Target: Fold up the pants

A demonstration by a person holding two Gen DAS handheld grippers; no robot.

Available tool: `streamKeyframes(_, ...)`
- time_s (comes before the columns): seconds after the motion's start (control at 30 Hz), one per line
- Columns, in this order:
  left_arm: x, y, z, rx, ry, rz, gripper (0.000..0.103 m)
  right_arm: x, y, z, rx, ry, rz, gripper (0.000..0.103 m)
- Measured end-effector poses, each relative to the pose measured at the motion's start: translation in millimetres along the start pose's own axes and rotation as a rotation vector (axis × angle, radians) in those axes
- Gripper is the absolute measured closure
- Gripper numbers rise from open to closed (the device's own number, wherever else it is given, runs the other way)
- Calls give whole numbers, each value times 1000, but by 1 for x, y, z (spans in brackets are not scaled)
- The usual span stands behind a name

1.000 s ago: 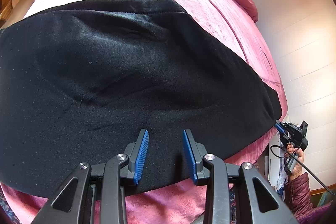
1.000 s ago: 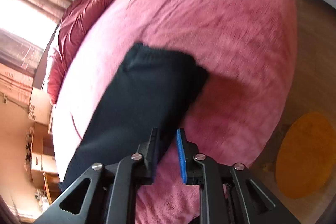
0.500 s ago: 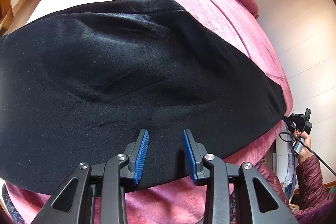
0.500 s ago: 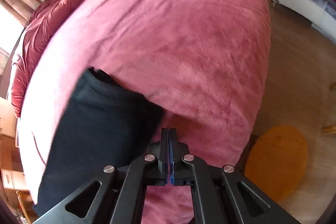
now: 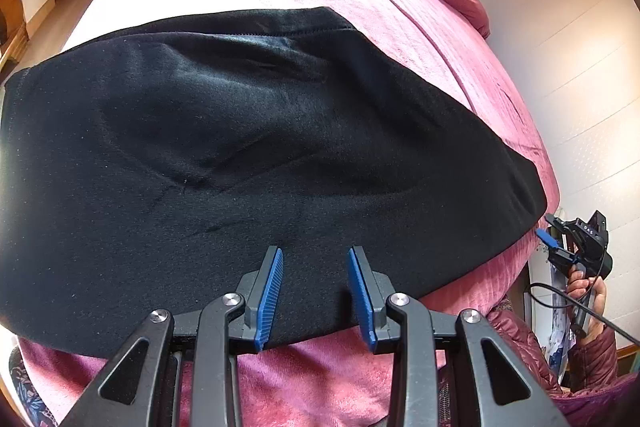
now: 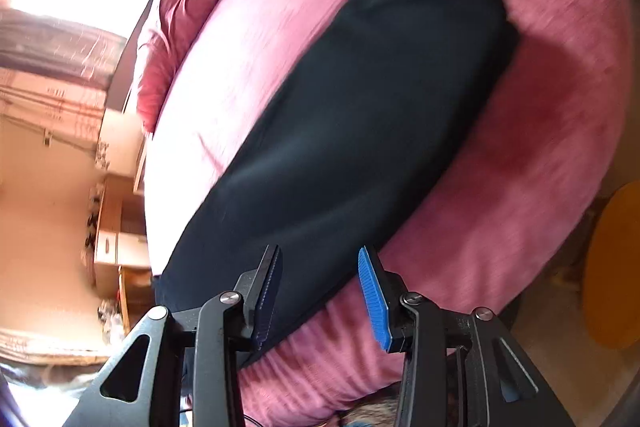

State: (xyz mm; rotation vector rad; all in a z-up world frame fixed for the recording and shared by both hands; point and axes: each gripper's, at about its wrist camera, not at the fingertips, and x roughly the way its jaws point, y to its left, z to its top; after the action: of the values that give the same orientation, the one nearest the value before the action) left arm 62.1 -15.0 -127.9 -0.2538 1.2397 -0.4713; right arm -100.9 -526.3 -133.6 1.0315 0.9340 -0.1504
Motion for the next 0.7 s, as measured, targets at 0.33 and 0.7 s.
streamKeyframes(0.33, -14, 20, -9, -28, -32, -11, 69, 45, 42, -30, -87, 57, -90, 96)
streamKeyframes(0.7, -42, 51, -13, -107, -88, 7, 69, 41, 43, -31, -213, 100, -203, 67)
